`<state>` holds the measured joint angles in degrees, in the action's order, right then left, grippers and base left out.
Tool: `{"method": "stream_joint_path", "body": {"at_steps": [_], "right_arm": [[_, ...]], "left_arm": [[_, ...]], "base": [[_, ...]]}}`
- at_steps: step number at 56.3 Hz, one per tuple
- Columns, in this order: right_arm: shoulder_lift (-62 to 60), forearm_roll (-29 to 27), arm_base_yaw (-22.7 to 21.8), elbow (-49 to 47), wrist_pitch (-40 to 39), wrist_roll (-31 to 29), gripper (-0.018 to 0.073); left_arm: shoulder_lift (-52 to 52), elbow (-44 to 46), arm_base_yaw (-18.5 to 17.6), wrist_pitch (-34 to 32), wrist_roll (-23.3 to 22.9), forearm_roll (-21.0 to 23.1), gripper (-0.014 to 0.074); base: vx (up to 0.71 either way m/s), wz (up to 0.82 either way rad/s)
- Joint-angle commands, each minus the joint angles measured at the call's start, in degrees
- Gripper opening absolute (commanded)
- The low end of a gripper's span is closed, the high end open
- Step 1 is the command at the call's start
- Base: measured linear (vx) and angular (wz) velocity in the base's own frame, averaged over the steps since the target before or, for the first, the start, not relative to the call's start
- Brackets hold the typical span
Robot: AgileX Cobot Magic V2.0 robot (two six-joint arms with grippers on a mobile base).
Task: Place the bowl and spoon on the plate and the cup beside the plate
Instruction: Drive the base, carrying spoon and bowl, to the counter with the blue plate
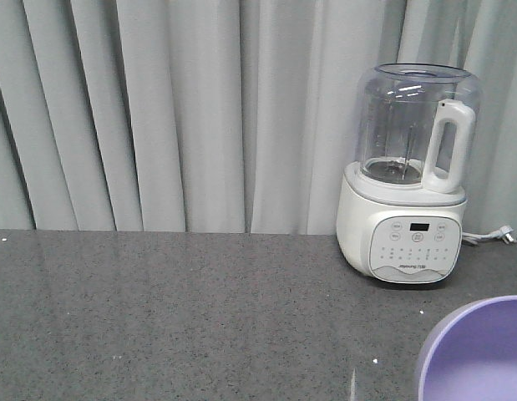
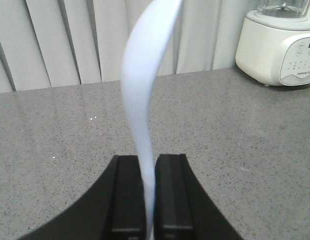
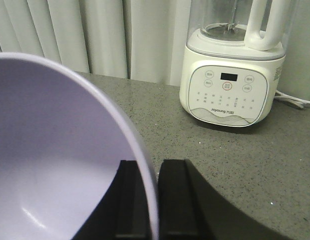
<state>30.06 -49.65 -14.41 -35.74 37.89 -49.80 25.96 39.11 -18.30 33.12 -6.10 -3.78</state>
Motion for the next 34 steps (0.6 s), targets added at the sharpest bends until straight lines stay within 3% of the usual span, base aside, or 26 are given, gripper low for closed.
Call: {"method": "stream_joint_path", "body": {"at_steps": [1, 34], "right_arm": [[0.21, -2.99, -0.13, -1.57, -3.96, -0.78, -0.0009], [0.21, -2.99, -0.13, -1.57, -3.96, -0.73, -0.0009]], "left_arm": [[0.40, 1.28, -0.35, -4.89, 0.00, -0.15, -0.0003], [0.40, 1.28, -0.35, -4.89, 0.00, -0.15, -0.0003]], "base": [[0.00, 0.00], [0.00, 0.00]]}}
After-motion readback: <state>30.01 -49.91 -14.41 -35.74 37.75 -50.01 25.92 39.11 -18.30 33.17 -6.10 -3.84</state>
